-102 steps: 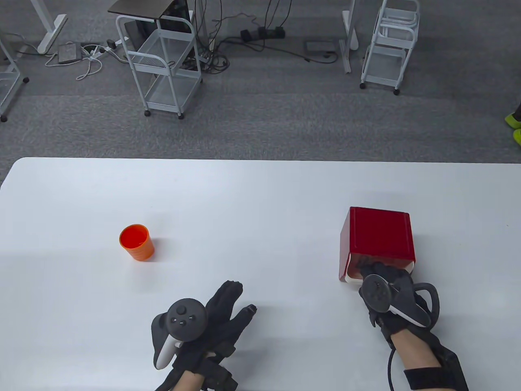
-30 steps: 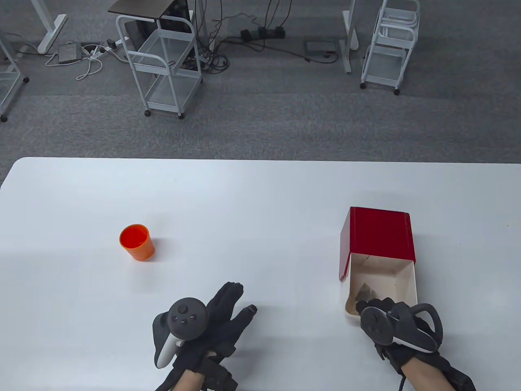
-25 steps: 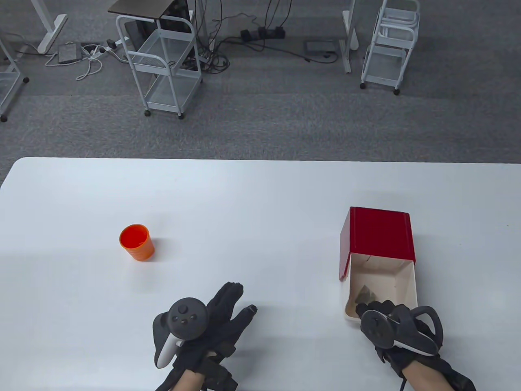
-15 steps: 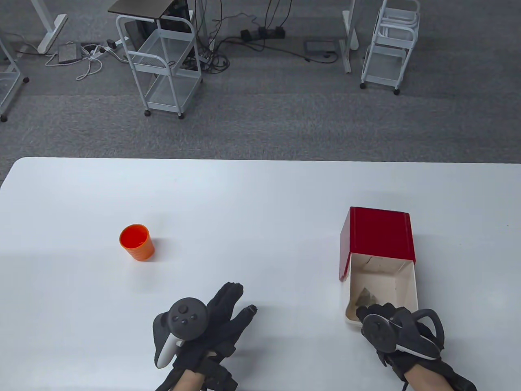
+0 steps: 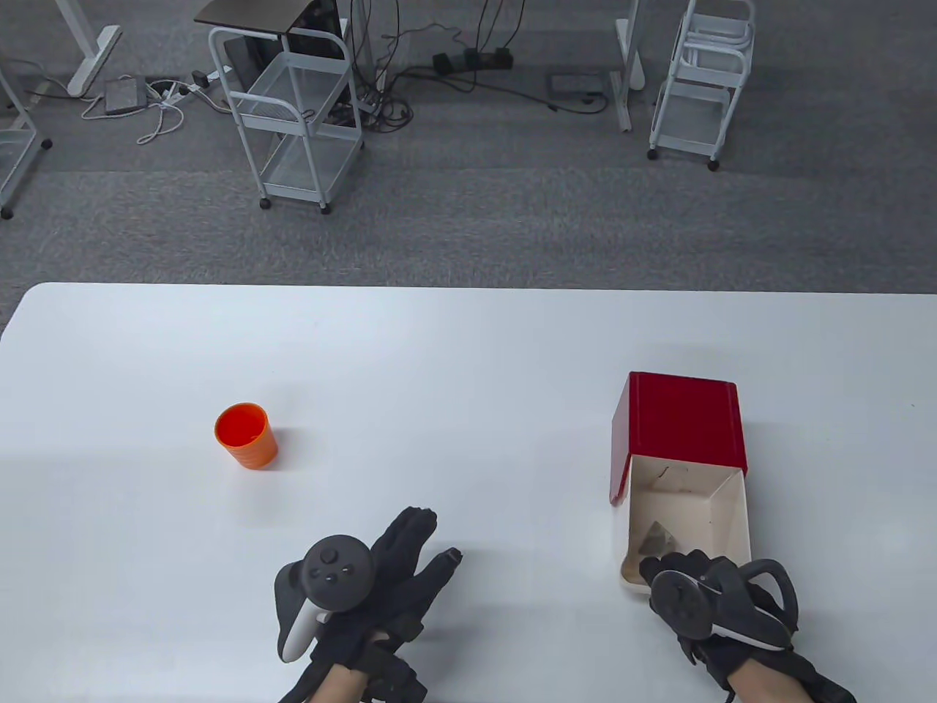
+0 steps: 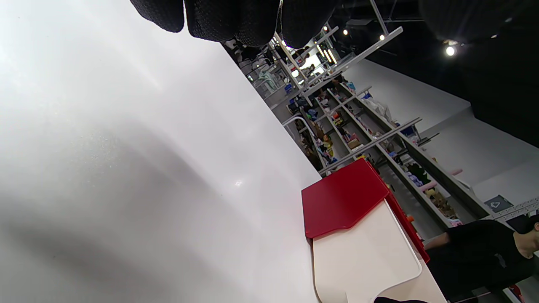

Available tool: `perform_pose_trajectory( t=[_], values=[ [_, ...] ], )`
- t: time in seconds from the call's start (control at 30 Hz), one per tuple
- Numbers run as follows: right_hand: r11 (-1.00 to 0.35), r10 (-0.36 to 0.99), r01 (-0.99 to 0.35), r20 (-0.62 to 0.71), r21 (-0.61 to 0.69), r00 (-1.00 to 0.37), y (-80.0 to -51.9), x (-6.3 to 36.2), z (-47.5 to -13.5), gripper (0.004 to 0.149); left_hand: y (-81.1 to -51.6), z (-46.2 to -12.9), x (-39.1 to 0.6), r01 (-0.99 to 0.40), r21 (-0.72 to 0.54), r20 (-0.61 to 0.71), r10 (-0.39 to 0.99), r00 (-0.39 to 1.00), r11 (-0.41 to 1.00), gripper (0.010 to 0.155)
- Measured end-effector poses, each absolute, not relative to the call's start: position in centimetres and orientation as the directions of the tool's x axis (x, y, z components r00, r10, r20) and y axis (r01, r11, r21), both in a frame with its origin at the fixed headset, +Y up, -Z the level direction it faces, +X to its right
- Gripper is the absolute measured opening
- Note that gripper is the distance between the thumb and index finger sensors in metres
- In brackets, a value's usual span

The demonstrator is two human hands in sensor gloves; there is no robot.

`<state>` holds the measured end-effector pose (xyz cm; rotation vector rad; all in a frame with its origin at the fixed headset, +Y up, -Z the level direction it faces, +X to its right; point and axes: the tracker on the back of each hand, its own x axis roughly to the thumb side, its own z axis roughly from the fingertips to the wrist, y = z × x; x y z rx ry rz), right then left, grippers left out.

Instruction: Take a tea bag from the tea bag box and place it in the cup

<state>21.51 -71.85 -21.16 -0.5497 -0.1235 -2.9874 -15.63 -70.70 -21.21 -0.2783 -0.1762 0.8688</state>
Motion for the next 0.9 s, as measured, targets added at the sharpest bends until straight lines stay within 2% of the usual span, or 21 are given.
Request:
perform_pose_trajectory(
  t=[0.1,0.17,0.3,0.4,0.67,0.9],
  values=[
    [-0.992,-0.083,0.111,0.359,0.058,-0.930,-71.4,21.7,-21.1,0.048,-70.7,-21.2,-15.6,-0.726,-0.312,0.041,0.772,0.634,0.613,0.085],
    [-0.997,-0.042,0.059,0.346,0.039,-0.937,-70.5,22.0,-21.0,0.049,-70.7,-21.2,-15.6,-0.727,-0.312,0.042,0.773,0.633,0.612,0.085],
    [-1.000,0.015,-0.015,0.283,0.003,-0.959,-68.5,22.8,-21.6,0.050,-70.7,-21.2,-15.6,-0.726,-0.314,0.041,0.773,0.633,0.611,0.085],
    [-0.999,0.041,-0.040,0.188,0.013,-0.981,-67.9,22.9,-22.5,0.055,-70.7,-21.2,-15.6,-0.725,-0.314,0.042,0.772,0.634,0.612,0.085],
    [-0.987,0.017,-0.016,0.005,0.160,-1.000,-70.0,21.6,-25.1,0.062,-70.7,-21.2,-15.6,-0.729,-0.313,0.049,0.777,0.628,0.609,0.085],
    [-0.957,-0.051,0.042,-0.024,0.287,-0.998,-72.5,20.7,-26.9,0.055,-70.7,-21.2,-15.5,-0.731,-0.316,0.052,0.780,0.623,0.605,0.085]
  ],
)
